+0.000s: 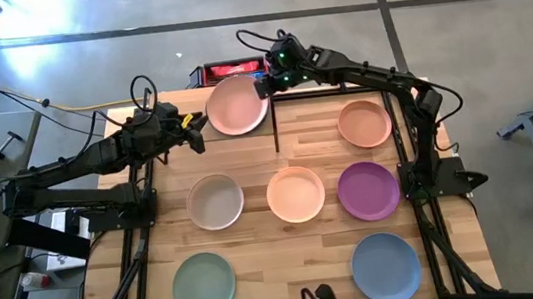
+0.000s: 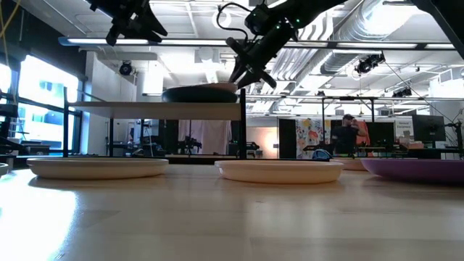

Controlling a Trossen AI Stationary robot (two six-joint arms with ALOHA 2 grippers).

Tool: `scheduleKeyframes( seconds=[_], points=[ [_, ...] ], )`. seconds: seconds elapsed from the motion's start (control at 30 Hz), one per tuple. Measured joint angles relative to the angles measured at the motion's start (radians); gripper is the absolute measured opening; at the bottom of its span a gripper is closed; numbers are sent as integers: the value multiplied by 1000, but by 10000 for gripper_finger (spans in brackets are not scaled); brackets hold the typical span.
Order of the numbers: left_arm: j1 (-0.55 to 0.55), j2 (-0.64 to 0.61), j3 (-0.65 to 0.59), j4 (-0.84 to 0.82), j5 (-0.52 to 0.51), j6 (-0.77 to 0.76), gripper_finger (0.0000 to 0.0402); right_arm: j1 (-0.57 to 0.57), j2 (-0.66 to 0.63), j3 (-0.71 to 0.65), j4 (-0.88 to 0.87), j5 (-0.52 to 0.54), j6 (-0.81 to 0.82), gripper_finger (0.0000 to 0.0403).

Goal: Place and stack plates onto a shelf
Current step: Stack the bottom light brown plate on top the green plate on the shelf, then stack the purple plate on top of the light brown plate on the shelf

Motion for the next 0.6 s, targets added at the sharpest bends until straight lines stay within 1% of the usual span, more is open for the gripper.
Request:
scheduleKeyframes(
  seconds=[0.23, 0.4, 0.6],
  points=[
    [0, 0, 0, 0, -1, -1, 97, 0, -1, 0, -14, 4, -25, 90],
    [0, 0, 0, 0, 0, -1, 97, 0, -27, 0, -40, -9, -97, 90],
    [0, 0, 0, -9, 41, -2, 97, -4, -103, 0, -150, -127, -207, 90]
  ],
)
